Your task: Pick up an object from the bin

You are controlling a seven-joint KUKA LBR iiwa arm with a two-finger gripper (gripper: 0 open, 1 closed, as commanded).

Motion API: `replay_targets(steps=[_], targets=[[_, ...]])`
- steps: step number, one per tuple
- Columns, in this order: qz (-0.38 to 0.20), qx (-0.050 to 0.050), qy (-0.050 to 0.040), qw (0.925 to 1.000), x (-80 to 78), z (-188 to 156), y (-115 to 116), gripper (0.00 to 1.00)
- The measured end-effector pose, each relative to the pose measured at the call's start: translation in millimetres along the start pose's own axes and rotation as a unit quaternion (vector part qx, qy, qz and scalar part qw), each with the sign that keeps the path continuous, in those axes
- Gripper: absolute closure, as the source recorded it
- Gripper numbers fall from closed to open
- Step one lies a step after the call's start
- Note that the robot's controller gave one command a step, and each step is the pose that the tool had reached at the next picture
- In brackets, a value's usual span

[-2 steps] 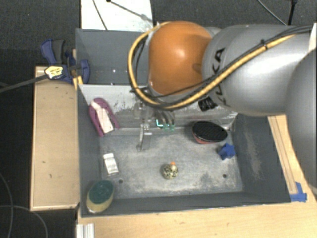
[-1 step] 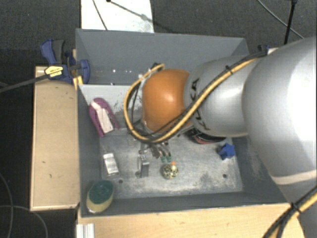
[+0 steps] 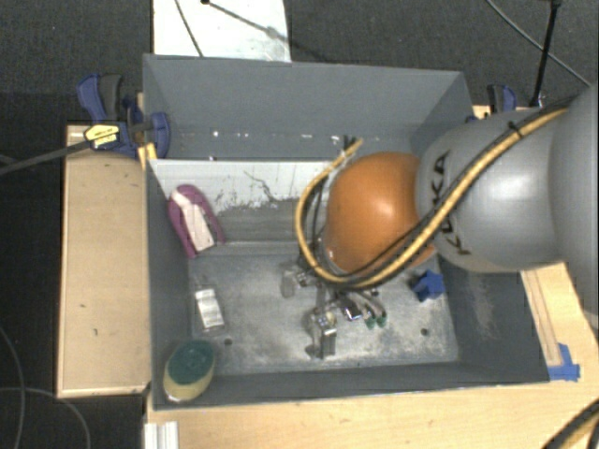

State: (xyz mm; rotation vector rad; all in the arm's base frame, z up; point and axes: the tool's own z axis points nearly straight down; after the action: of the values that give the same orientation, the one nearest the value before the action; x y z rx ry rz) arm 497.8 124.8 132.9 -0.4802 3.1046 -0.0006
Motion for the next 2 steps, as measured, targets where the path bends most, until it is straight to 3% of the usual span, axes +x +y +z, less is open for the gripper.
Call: replay_targets(steps=[1,2], targets=[[-0.011,0.000,-0.0062,0.9999,-90.5,-23.3,4.4,0.00],[-0.032,-0.002,0.0020,0.9995,-52.3,20.0,59.3,0.00]])
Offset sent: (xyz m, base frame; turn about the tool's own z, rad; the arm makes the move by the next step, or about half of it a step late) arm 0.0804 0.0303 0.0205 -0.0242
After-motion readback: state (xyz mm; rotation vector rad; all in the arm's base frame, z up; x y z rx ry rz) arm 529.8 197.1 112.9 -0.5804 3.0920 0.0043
